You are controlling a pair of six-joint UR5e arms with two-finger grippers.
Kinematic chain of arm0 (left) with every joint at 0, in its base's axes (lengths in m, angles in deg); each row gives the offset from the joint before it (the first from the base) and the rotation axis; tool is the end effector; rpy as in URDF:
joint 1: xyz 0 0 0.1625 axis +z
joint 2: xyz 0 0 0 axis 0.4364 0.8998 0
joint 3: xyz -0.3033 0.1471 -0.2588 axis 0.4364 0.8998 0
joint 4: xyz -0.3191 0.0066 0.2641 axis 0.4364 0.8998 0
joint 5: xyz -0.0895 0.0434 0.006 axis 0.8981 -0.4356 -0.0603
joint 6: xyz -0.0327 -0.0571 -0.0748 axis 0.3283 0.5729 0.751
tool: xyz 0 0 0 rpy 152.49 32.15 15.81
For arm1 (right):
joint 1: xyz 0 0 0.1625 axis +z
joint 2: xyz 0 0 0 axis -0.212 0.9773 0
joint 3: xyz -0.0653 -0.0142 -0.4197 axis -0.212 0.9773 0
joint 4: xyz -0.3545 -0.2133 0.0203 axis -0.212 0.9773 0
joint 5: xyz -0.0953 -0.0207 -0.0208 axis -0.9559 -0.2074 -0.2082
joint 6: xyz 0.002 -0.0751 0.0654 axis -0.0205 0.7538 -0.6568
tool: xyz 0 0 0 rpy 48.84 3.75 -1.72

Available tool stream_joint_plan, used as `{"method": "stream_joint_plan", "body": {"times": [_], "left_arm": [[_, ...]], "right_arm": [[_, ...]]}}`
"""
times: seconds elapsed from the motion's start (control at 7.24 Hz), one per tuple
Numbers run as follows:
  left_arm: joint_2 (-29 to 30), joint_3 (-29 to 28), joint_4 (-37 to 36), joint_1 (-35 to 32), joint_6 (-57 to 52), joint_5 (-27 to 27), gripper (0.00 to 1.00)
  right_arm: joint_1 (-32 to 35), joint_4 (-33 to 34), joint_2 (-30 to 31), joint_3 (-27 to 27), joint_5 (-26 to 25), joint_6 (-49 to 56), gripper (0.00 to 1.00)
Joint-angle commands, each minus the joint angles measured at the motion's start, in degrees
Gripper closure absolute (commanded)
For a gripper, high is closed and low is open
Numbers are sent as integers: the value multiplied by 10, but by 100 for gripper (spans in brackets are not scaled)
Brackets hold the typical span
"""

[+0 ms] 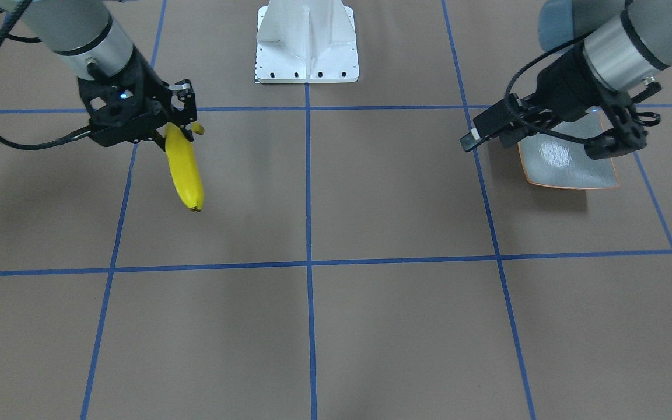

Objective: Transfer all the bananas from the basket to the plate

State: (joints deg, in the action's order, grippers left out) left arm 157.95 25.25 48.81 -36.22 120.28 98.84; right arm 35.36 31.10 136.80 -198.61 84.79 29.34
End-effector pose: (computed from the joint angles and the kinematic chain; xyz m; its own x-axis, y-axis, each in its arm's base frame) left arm 0.2329 -0.5449 0.1972 0.2891 -0.3222 -0.9015 0.0926 0.9467 -0.3087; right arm -0.3293 -0.4695 0.1693 0.5584 -0.3006 0.7732 0.1804 0.9537 0.2404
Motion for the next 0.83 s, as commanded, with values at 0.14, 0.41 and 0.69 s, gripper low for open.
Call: {"method": "stream_joint_plan", "body": {"times": [0.14,0.41,0.69], "left_arm": [[59,-23,29,64,74,-59,1],[61,-48,125,69,105,-60,1],[60,-79,213,70,134,-60,1]], "right_arm": [[-82,-39,-74,20,-58,-133,100],[-100,-175,-74,59,-58,-219,100],[-102,-220,-74,61,-57,-254,100]]}}
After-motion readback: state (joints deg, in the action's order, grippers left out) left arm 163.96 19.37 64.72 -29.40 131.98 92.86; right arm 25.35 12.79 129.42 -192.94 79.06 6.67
